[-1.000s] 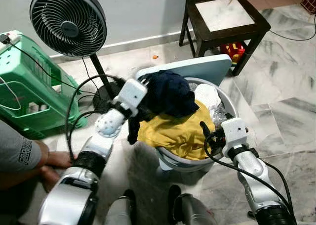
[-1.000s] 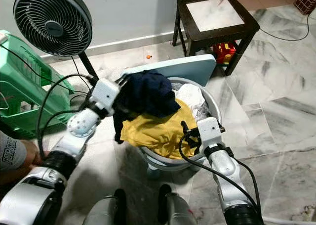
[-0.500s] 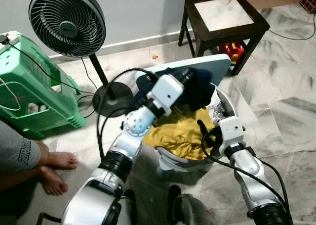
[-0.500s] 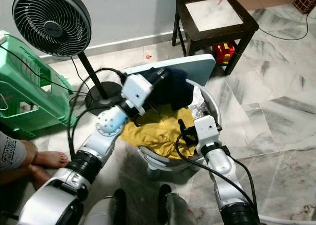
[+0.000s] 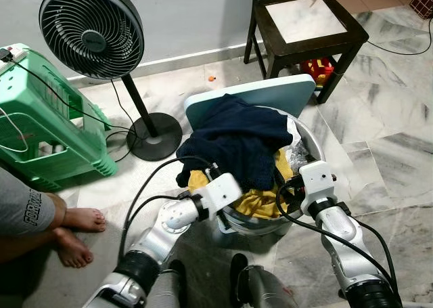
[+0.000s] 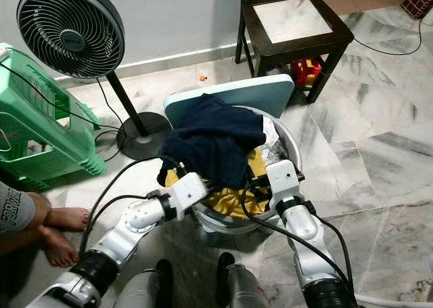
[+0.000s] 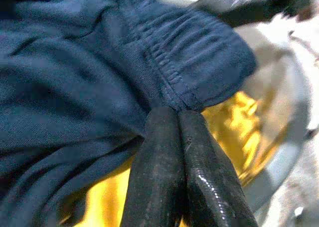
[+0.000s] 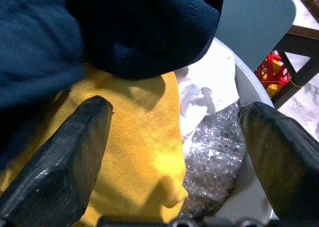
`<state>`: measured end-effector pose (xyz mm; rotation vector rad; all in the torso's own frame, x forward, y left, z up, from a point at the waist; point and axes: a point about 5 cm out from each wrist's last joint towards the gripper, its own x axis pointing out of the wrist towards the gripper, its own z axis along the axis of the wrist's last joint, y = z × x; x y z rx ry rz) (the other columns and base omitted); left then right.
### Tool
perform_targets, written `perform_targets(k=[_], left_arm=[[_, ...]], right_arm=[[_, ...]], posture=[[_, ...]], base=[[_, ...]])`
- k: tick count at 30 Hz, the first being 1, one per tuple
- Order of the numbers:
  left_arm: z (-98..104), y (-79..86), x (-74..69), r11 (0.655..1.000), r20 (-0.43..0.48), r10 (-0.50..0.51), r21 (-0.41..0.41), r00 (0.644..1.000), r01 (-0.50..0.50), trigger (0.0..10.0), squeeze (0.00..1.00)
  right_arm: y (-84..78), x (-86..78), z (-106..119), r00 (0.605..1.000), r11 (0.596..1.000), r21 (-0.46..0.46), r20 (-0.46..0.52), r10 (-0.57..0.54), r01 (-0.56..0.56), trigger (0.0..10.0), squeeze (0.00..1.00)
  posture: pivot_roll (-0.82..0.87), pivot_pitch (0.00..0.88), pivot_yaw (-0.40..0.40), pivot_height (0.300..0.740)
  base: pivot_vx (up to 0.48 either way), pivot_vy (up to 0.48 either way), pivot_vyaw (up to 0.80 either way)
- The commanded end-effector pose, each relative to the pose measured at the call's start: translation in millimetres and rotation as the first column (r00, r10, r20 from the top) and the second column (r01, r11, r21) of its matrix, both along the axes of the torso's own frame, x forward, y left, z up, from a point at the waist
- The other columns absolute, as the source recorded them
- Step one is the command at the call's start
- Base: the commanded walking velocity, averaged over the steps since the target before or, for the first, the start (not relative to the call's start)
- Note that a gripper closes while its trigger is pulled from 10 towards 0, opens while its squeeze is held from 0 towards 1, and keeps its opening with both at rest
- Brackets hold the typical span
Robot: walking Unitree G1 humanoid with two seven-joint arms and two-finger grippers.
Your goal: Hang hanger
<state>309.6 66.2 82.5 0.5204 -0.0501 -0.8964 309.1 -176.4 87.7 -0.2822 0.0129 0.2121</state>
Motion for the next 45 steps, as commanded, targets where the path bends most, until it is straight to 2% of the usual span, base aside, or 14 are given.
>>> perform_targets(k=[1,2,4,7,11,14,19,25,32,35,39,40,41,45], left_arm=[[1,7.8,2.1,0.998,0.026,0.06,0.009,0.998,-0.06,10.0,0.45],[3,11.0,4.0,0.997,0.048,0.079,0.018,0.996,-0.08,10.0,1.0],[6,14.3,5.7,0.995,0.087,0.088,0.045,0.992,-0.092,10.0,1.0],[7,11.5,2.2,0.993,0.112,0.032,0.107,0.993,-0.044,10.0,1.0],[6,-1.8,-6.6,0.98,0.169,-0.086,0.194,0.982,0.053,10.0,1.0],[3,-7.7,-11.9,0.972,0.175,-0.129,0.218,0.976,0.09,10.0,1.0],[3,-10.0,-15.4,0.977,0.169,-0.127,0.193,0.977,0.093,10.0,1.0],[6,-3.1,-19.0,0.992,0.217,-0.044,0.123,0.975,0.017,10.0,1.0],[-2,-2.7,-27.1,0.988,0.233,-0.054,0.152,0.971,0.018,10.0,1.0],[-4,-8.7,-26.8,0.973,0.263,-0.121,0.221,0.957,0.063,10.0,1.0],[-3,-12.7,-25.5,0.965,0.275,-0.15,0.248,0.95,0.081,10.0,1.0],[-3,-15.4,-23.4,0.953,0.282,-0.184,0.286,0.942,0.1,10.0,1.0],[-3,-15.4,-23.4,0.953,0.282,-0.184,0.286,0.942,0.1,10.0,1.0],[-8,-16.7,-15.4,0.919,0.258,-0.234,0.375,0.937,0.126,10.0,1.0]], right_arm=[[-2.6,-2.2,-6,1.0,1.0,-0.003,-0.019,-0.007,0.007,10.0,0.0],[-2.5,-1.9,-5,1.0,1.0,-0.004,-0.019,-0.006,0.006,10.0,0.0],[-2.6,-1.3,-5,1.0,1.0,-0.006,-0.019,-0.005,0.005,10.0,0.0],[-6.9,-0.3,-5,1.0,0.999,-0.041,-0.015,-0.022,0.022,10.0,0.0],[-16.5,3.8,-1,0.995,0.991,-0.094,0.024,-0.096,0.098,10.0,0.0],[-25.2,5.5,3,0.987,0.978,-0.134,0.051,-0.152,0.158,10.0,0.0],[-27.0,3.0,1,0.99,0.984,-0.117,0.043,-0.133,0.137,10.0,0.0],[-25.4,-3.0,4,0.997,0.994,-0.088,0.036,-0.066,0.069,10.0,0.0],[-29.7,-5.0,7,0.997,0.994,-0.092,0.039,-0.059,0.062,10.0,0.0],[-25.0,-3.8,9,0.998,0.995,-0.083,0.042,-0.045,0.048,10.0,0.0],[-20.8,-4.1,10,0.998,0.997,-0.072,0.043,-0.036,0.039,10.0,0.0],[-18.1,-5.1,9,0.999,0.997,-0.067,0.042,-0.031,0.034,10.0,0.0],[-18.1,-5.1,9,0.999,0.997,-0.067,0.042,-0.031,0.034,10.0,0.0],[-16.1,-8.6,8,0.999,0.998,-0.055,0.039,-0.033,0.035,10.0,0.0]], posture=[[0.08,0.331,0.0,0.74],[0.08,0.331,0.0,0.74],[0.08,0.329,0.001,0.74],[0.08,0.328,0.001,0.74],[0.08,0.326,0.004,0.74],[0.08,0.326,0.006,0.74],[0.08,0.326,0.008,0.74],[0.07,0.328,0.01,0.74],[0.06,0.334,0.004,0.74],[0.06,0.336,0.003,0.74],[0.05,0.339,0.007,0.74],[0.05,0.341,0.015,0.74],[0.05,0.341,0.015,0.74],[0.04,0.343,0.026,0.74]], base=[[0.0,0.0,0.0],[0.0,0.0,0.0],[0.0,0.0,0.0],[0.0,0.0,0.0],[0.0,0.0,0.0],[0.0,0.0,0.0],[0.0,0.0,0.0],[0.0,0.0,0.0],[0.0,0.0,0.0],[0.0,0.0,0.0],[0.0,0.0,0.0],[0.0,0.0,0.0],[0.0,0.0,0.0],[0.0,0.0,0.0]])
